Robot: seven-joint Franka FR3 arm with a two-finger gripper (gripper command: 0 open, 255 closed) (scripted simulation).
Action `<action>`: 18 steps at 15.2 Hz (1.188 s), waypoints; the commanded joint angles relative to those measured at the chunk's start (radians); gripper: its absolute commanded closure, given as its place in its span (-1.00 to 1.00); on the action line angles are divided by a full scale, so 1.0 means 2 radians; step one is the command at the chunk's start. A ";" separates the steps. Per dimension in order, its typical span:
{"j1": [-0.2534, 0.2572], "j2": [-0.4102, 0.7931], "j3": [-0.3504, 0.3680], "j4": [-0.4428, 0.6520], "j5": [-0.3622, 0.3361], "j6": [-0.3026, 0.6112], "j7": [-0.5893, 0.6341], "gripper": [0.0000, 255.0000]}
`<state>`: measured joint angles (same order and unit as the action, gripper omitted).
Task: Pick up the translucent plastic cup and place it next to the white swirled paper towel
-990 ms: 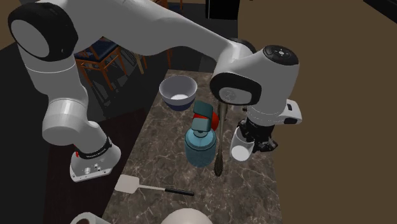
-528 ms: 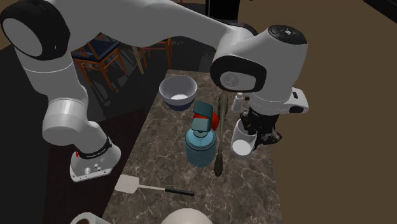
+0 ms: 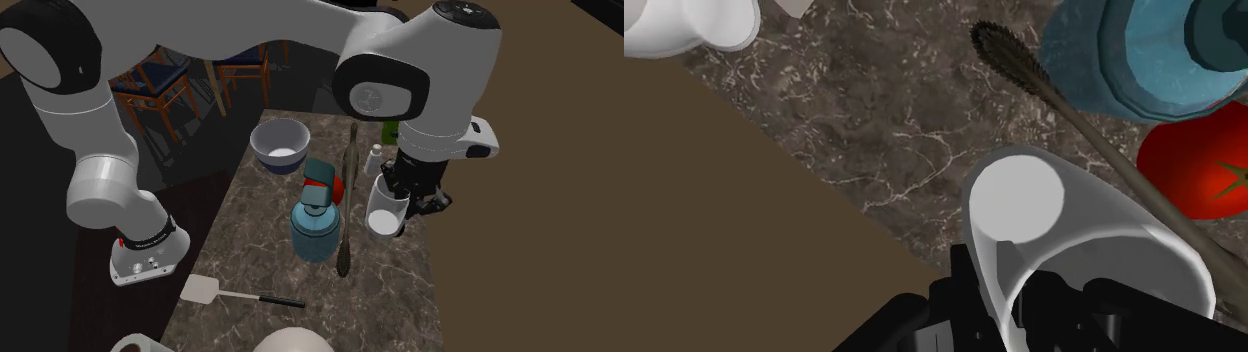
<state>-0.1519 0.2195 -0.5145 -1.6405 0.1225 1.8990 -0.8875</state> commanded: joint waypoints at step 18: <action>-0.015 0.016 -0.004 0.150 0.007 -0.136 -0.001 1.00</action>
<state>-0.1781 0.2479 -0.5224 -1.3582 0.1338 1.6424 -0.8874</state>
